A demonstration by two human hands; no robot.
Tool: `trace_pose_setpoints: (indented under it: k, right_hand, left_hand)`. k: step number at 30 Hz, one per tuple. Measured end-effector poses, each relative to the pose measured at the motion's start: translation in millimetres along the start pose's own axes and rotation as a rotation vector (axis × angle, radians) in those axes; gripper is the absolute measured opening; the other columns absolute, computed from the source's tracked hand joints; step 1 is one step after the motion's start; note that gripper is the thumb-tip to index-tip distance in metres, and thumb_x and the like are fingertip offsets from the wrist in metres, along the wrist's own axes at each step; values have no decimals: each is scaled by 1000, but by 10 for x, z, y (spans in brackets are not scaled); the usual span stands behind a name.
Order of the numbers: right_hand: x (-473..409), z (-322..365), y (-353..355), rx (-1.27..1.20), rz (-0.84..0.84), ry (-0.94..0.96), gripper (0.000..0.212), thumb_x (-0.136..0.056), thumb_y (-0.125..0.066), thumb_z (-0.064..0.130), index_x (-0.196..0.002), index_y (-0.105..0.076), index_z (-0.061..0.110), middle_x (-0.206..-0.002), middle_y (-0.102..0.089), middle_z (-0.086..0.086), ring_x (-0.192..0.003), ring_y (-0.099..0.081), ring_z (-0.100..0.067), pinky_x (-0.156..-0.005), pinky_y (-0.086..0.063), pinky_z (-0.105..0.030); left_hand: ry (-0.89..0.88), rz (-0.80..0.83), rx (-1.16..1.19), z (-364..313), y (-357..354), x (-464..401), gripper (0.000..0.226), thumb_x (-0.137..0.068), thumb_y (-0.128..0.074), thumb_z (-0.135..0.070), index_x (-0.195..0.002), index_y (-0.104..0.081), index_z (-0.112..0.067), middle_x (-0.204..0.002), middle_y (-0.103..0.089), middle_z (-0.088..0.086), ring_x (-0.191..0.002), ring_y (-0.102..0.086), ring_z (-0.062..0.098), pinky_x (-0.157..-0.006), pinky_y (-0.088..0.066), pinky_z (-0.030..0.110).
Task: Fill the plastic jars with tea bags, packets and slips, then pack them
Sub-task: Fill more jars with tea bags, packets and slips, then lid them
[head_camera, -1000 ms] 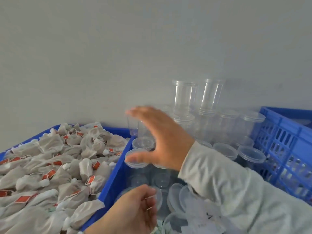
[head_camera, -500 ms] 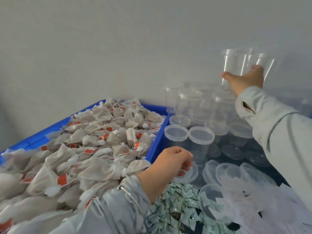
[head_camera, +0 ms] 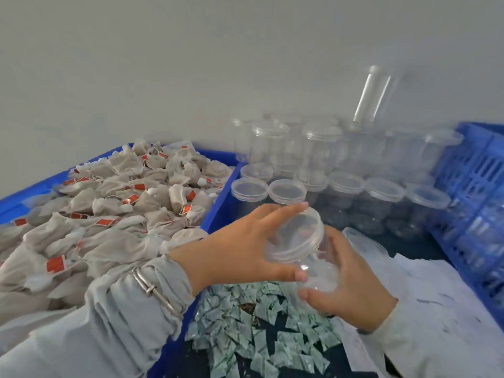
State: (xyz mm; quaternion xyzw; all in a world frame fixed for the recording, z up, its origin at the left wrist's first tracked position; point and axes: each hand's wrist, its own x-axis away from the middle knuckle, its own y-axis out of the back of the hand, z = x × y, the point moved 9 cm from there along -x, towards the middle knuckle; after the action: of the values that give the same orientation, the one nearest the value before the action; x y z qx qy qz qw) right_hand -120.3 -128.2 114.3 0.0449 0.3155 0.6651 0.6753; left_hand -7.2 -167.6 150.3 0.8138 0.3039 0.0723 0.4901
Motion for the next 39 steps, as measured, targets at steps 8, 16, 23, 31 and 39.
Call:
trace_pose_setpoints:
  k: [8,16,23,31,39]
  right_hand:
    - [237,-116,-140,-189,-125,94,78,-60,-77,37,-129,-43,47,-125,-58,17,-117,-56,-6,-93,-46,-20]
    - [365,-169,6,237,-436,165,83,-64,-69,63,-132,-39,27,-130,-49,16,-117,-49,-6,-99,-38,-27]
    - [415,-80,126,726,-644,305,71,-64,-78,37,-124,-47,14,-123,-52,-7,-115,-50,-26,-98,-36,-42]
    - [616,-941,821,-261,-836,-278,84,-64,-85,15,-135,-41,23,-127,-54,3,-116,-53,-21,-99,-45,-45]
    - [268,-547,-162,-827,7,-132,87,-49,-81,29,-123,-41,10,-110,-67,1,-99,-63,-19,-80,-53,-33]
  left_hand:
    - [87,-34,-420,-116,-166,22,95,-58,-48,-86,-132,-7,-44,-114,-41,-13,-89,-53,14,-71,-40,30]
    - [215,-86,-284,32,-271,-50,98,-51,-33,-96,-129,-11,-40,-119,-44,-7,-101,-55,20,-73,-39,31]
    - [568,-24,287,289,-471,10,92,-59,-39,-90,-123,-33,-24,-102,-58,4,-67,-69,16,-62,-58,33]
    - [801,-98,1178,601,-447,83,60,-91,-39,-58,-123,-49,-8,-104,-66,24,-61,-65,26,-48,-51,26]
    - [728,-220,1020,678,-391,21,25,-99,-45,-23,-101,-60,-3,-90,-56,12,-67,-70,22,-52,-55,24]
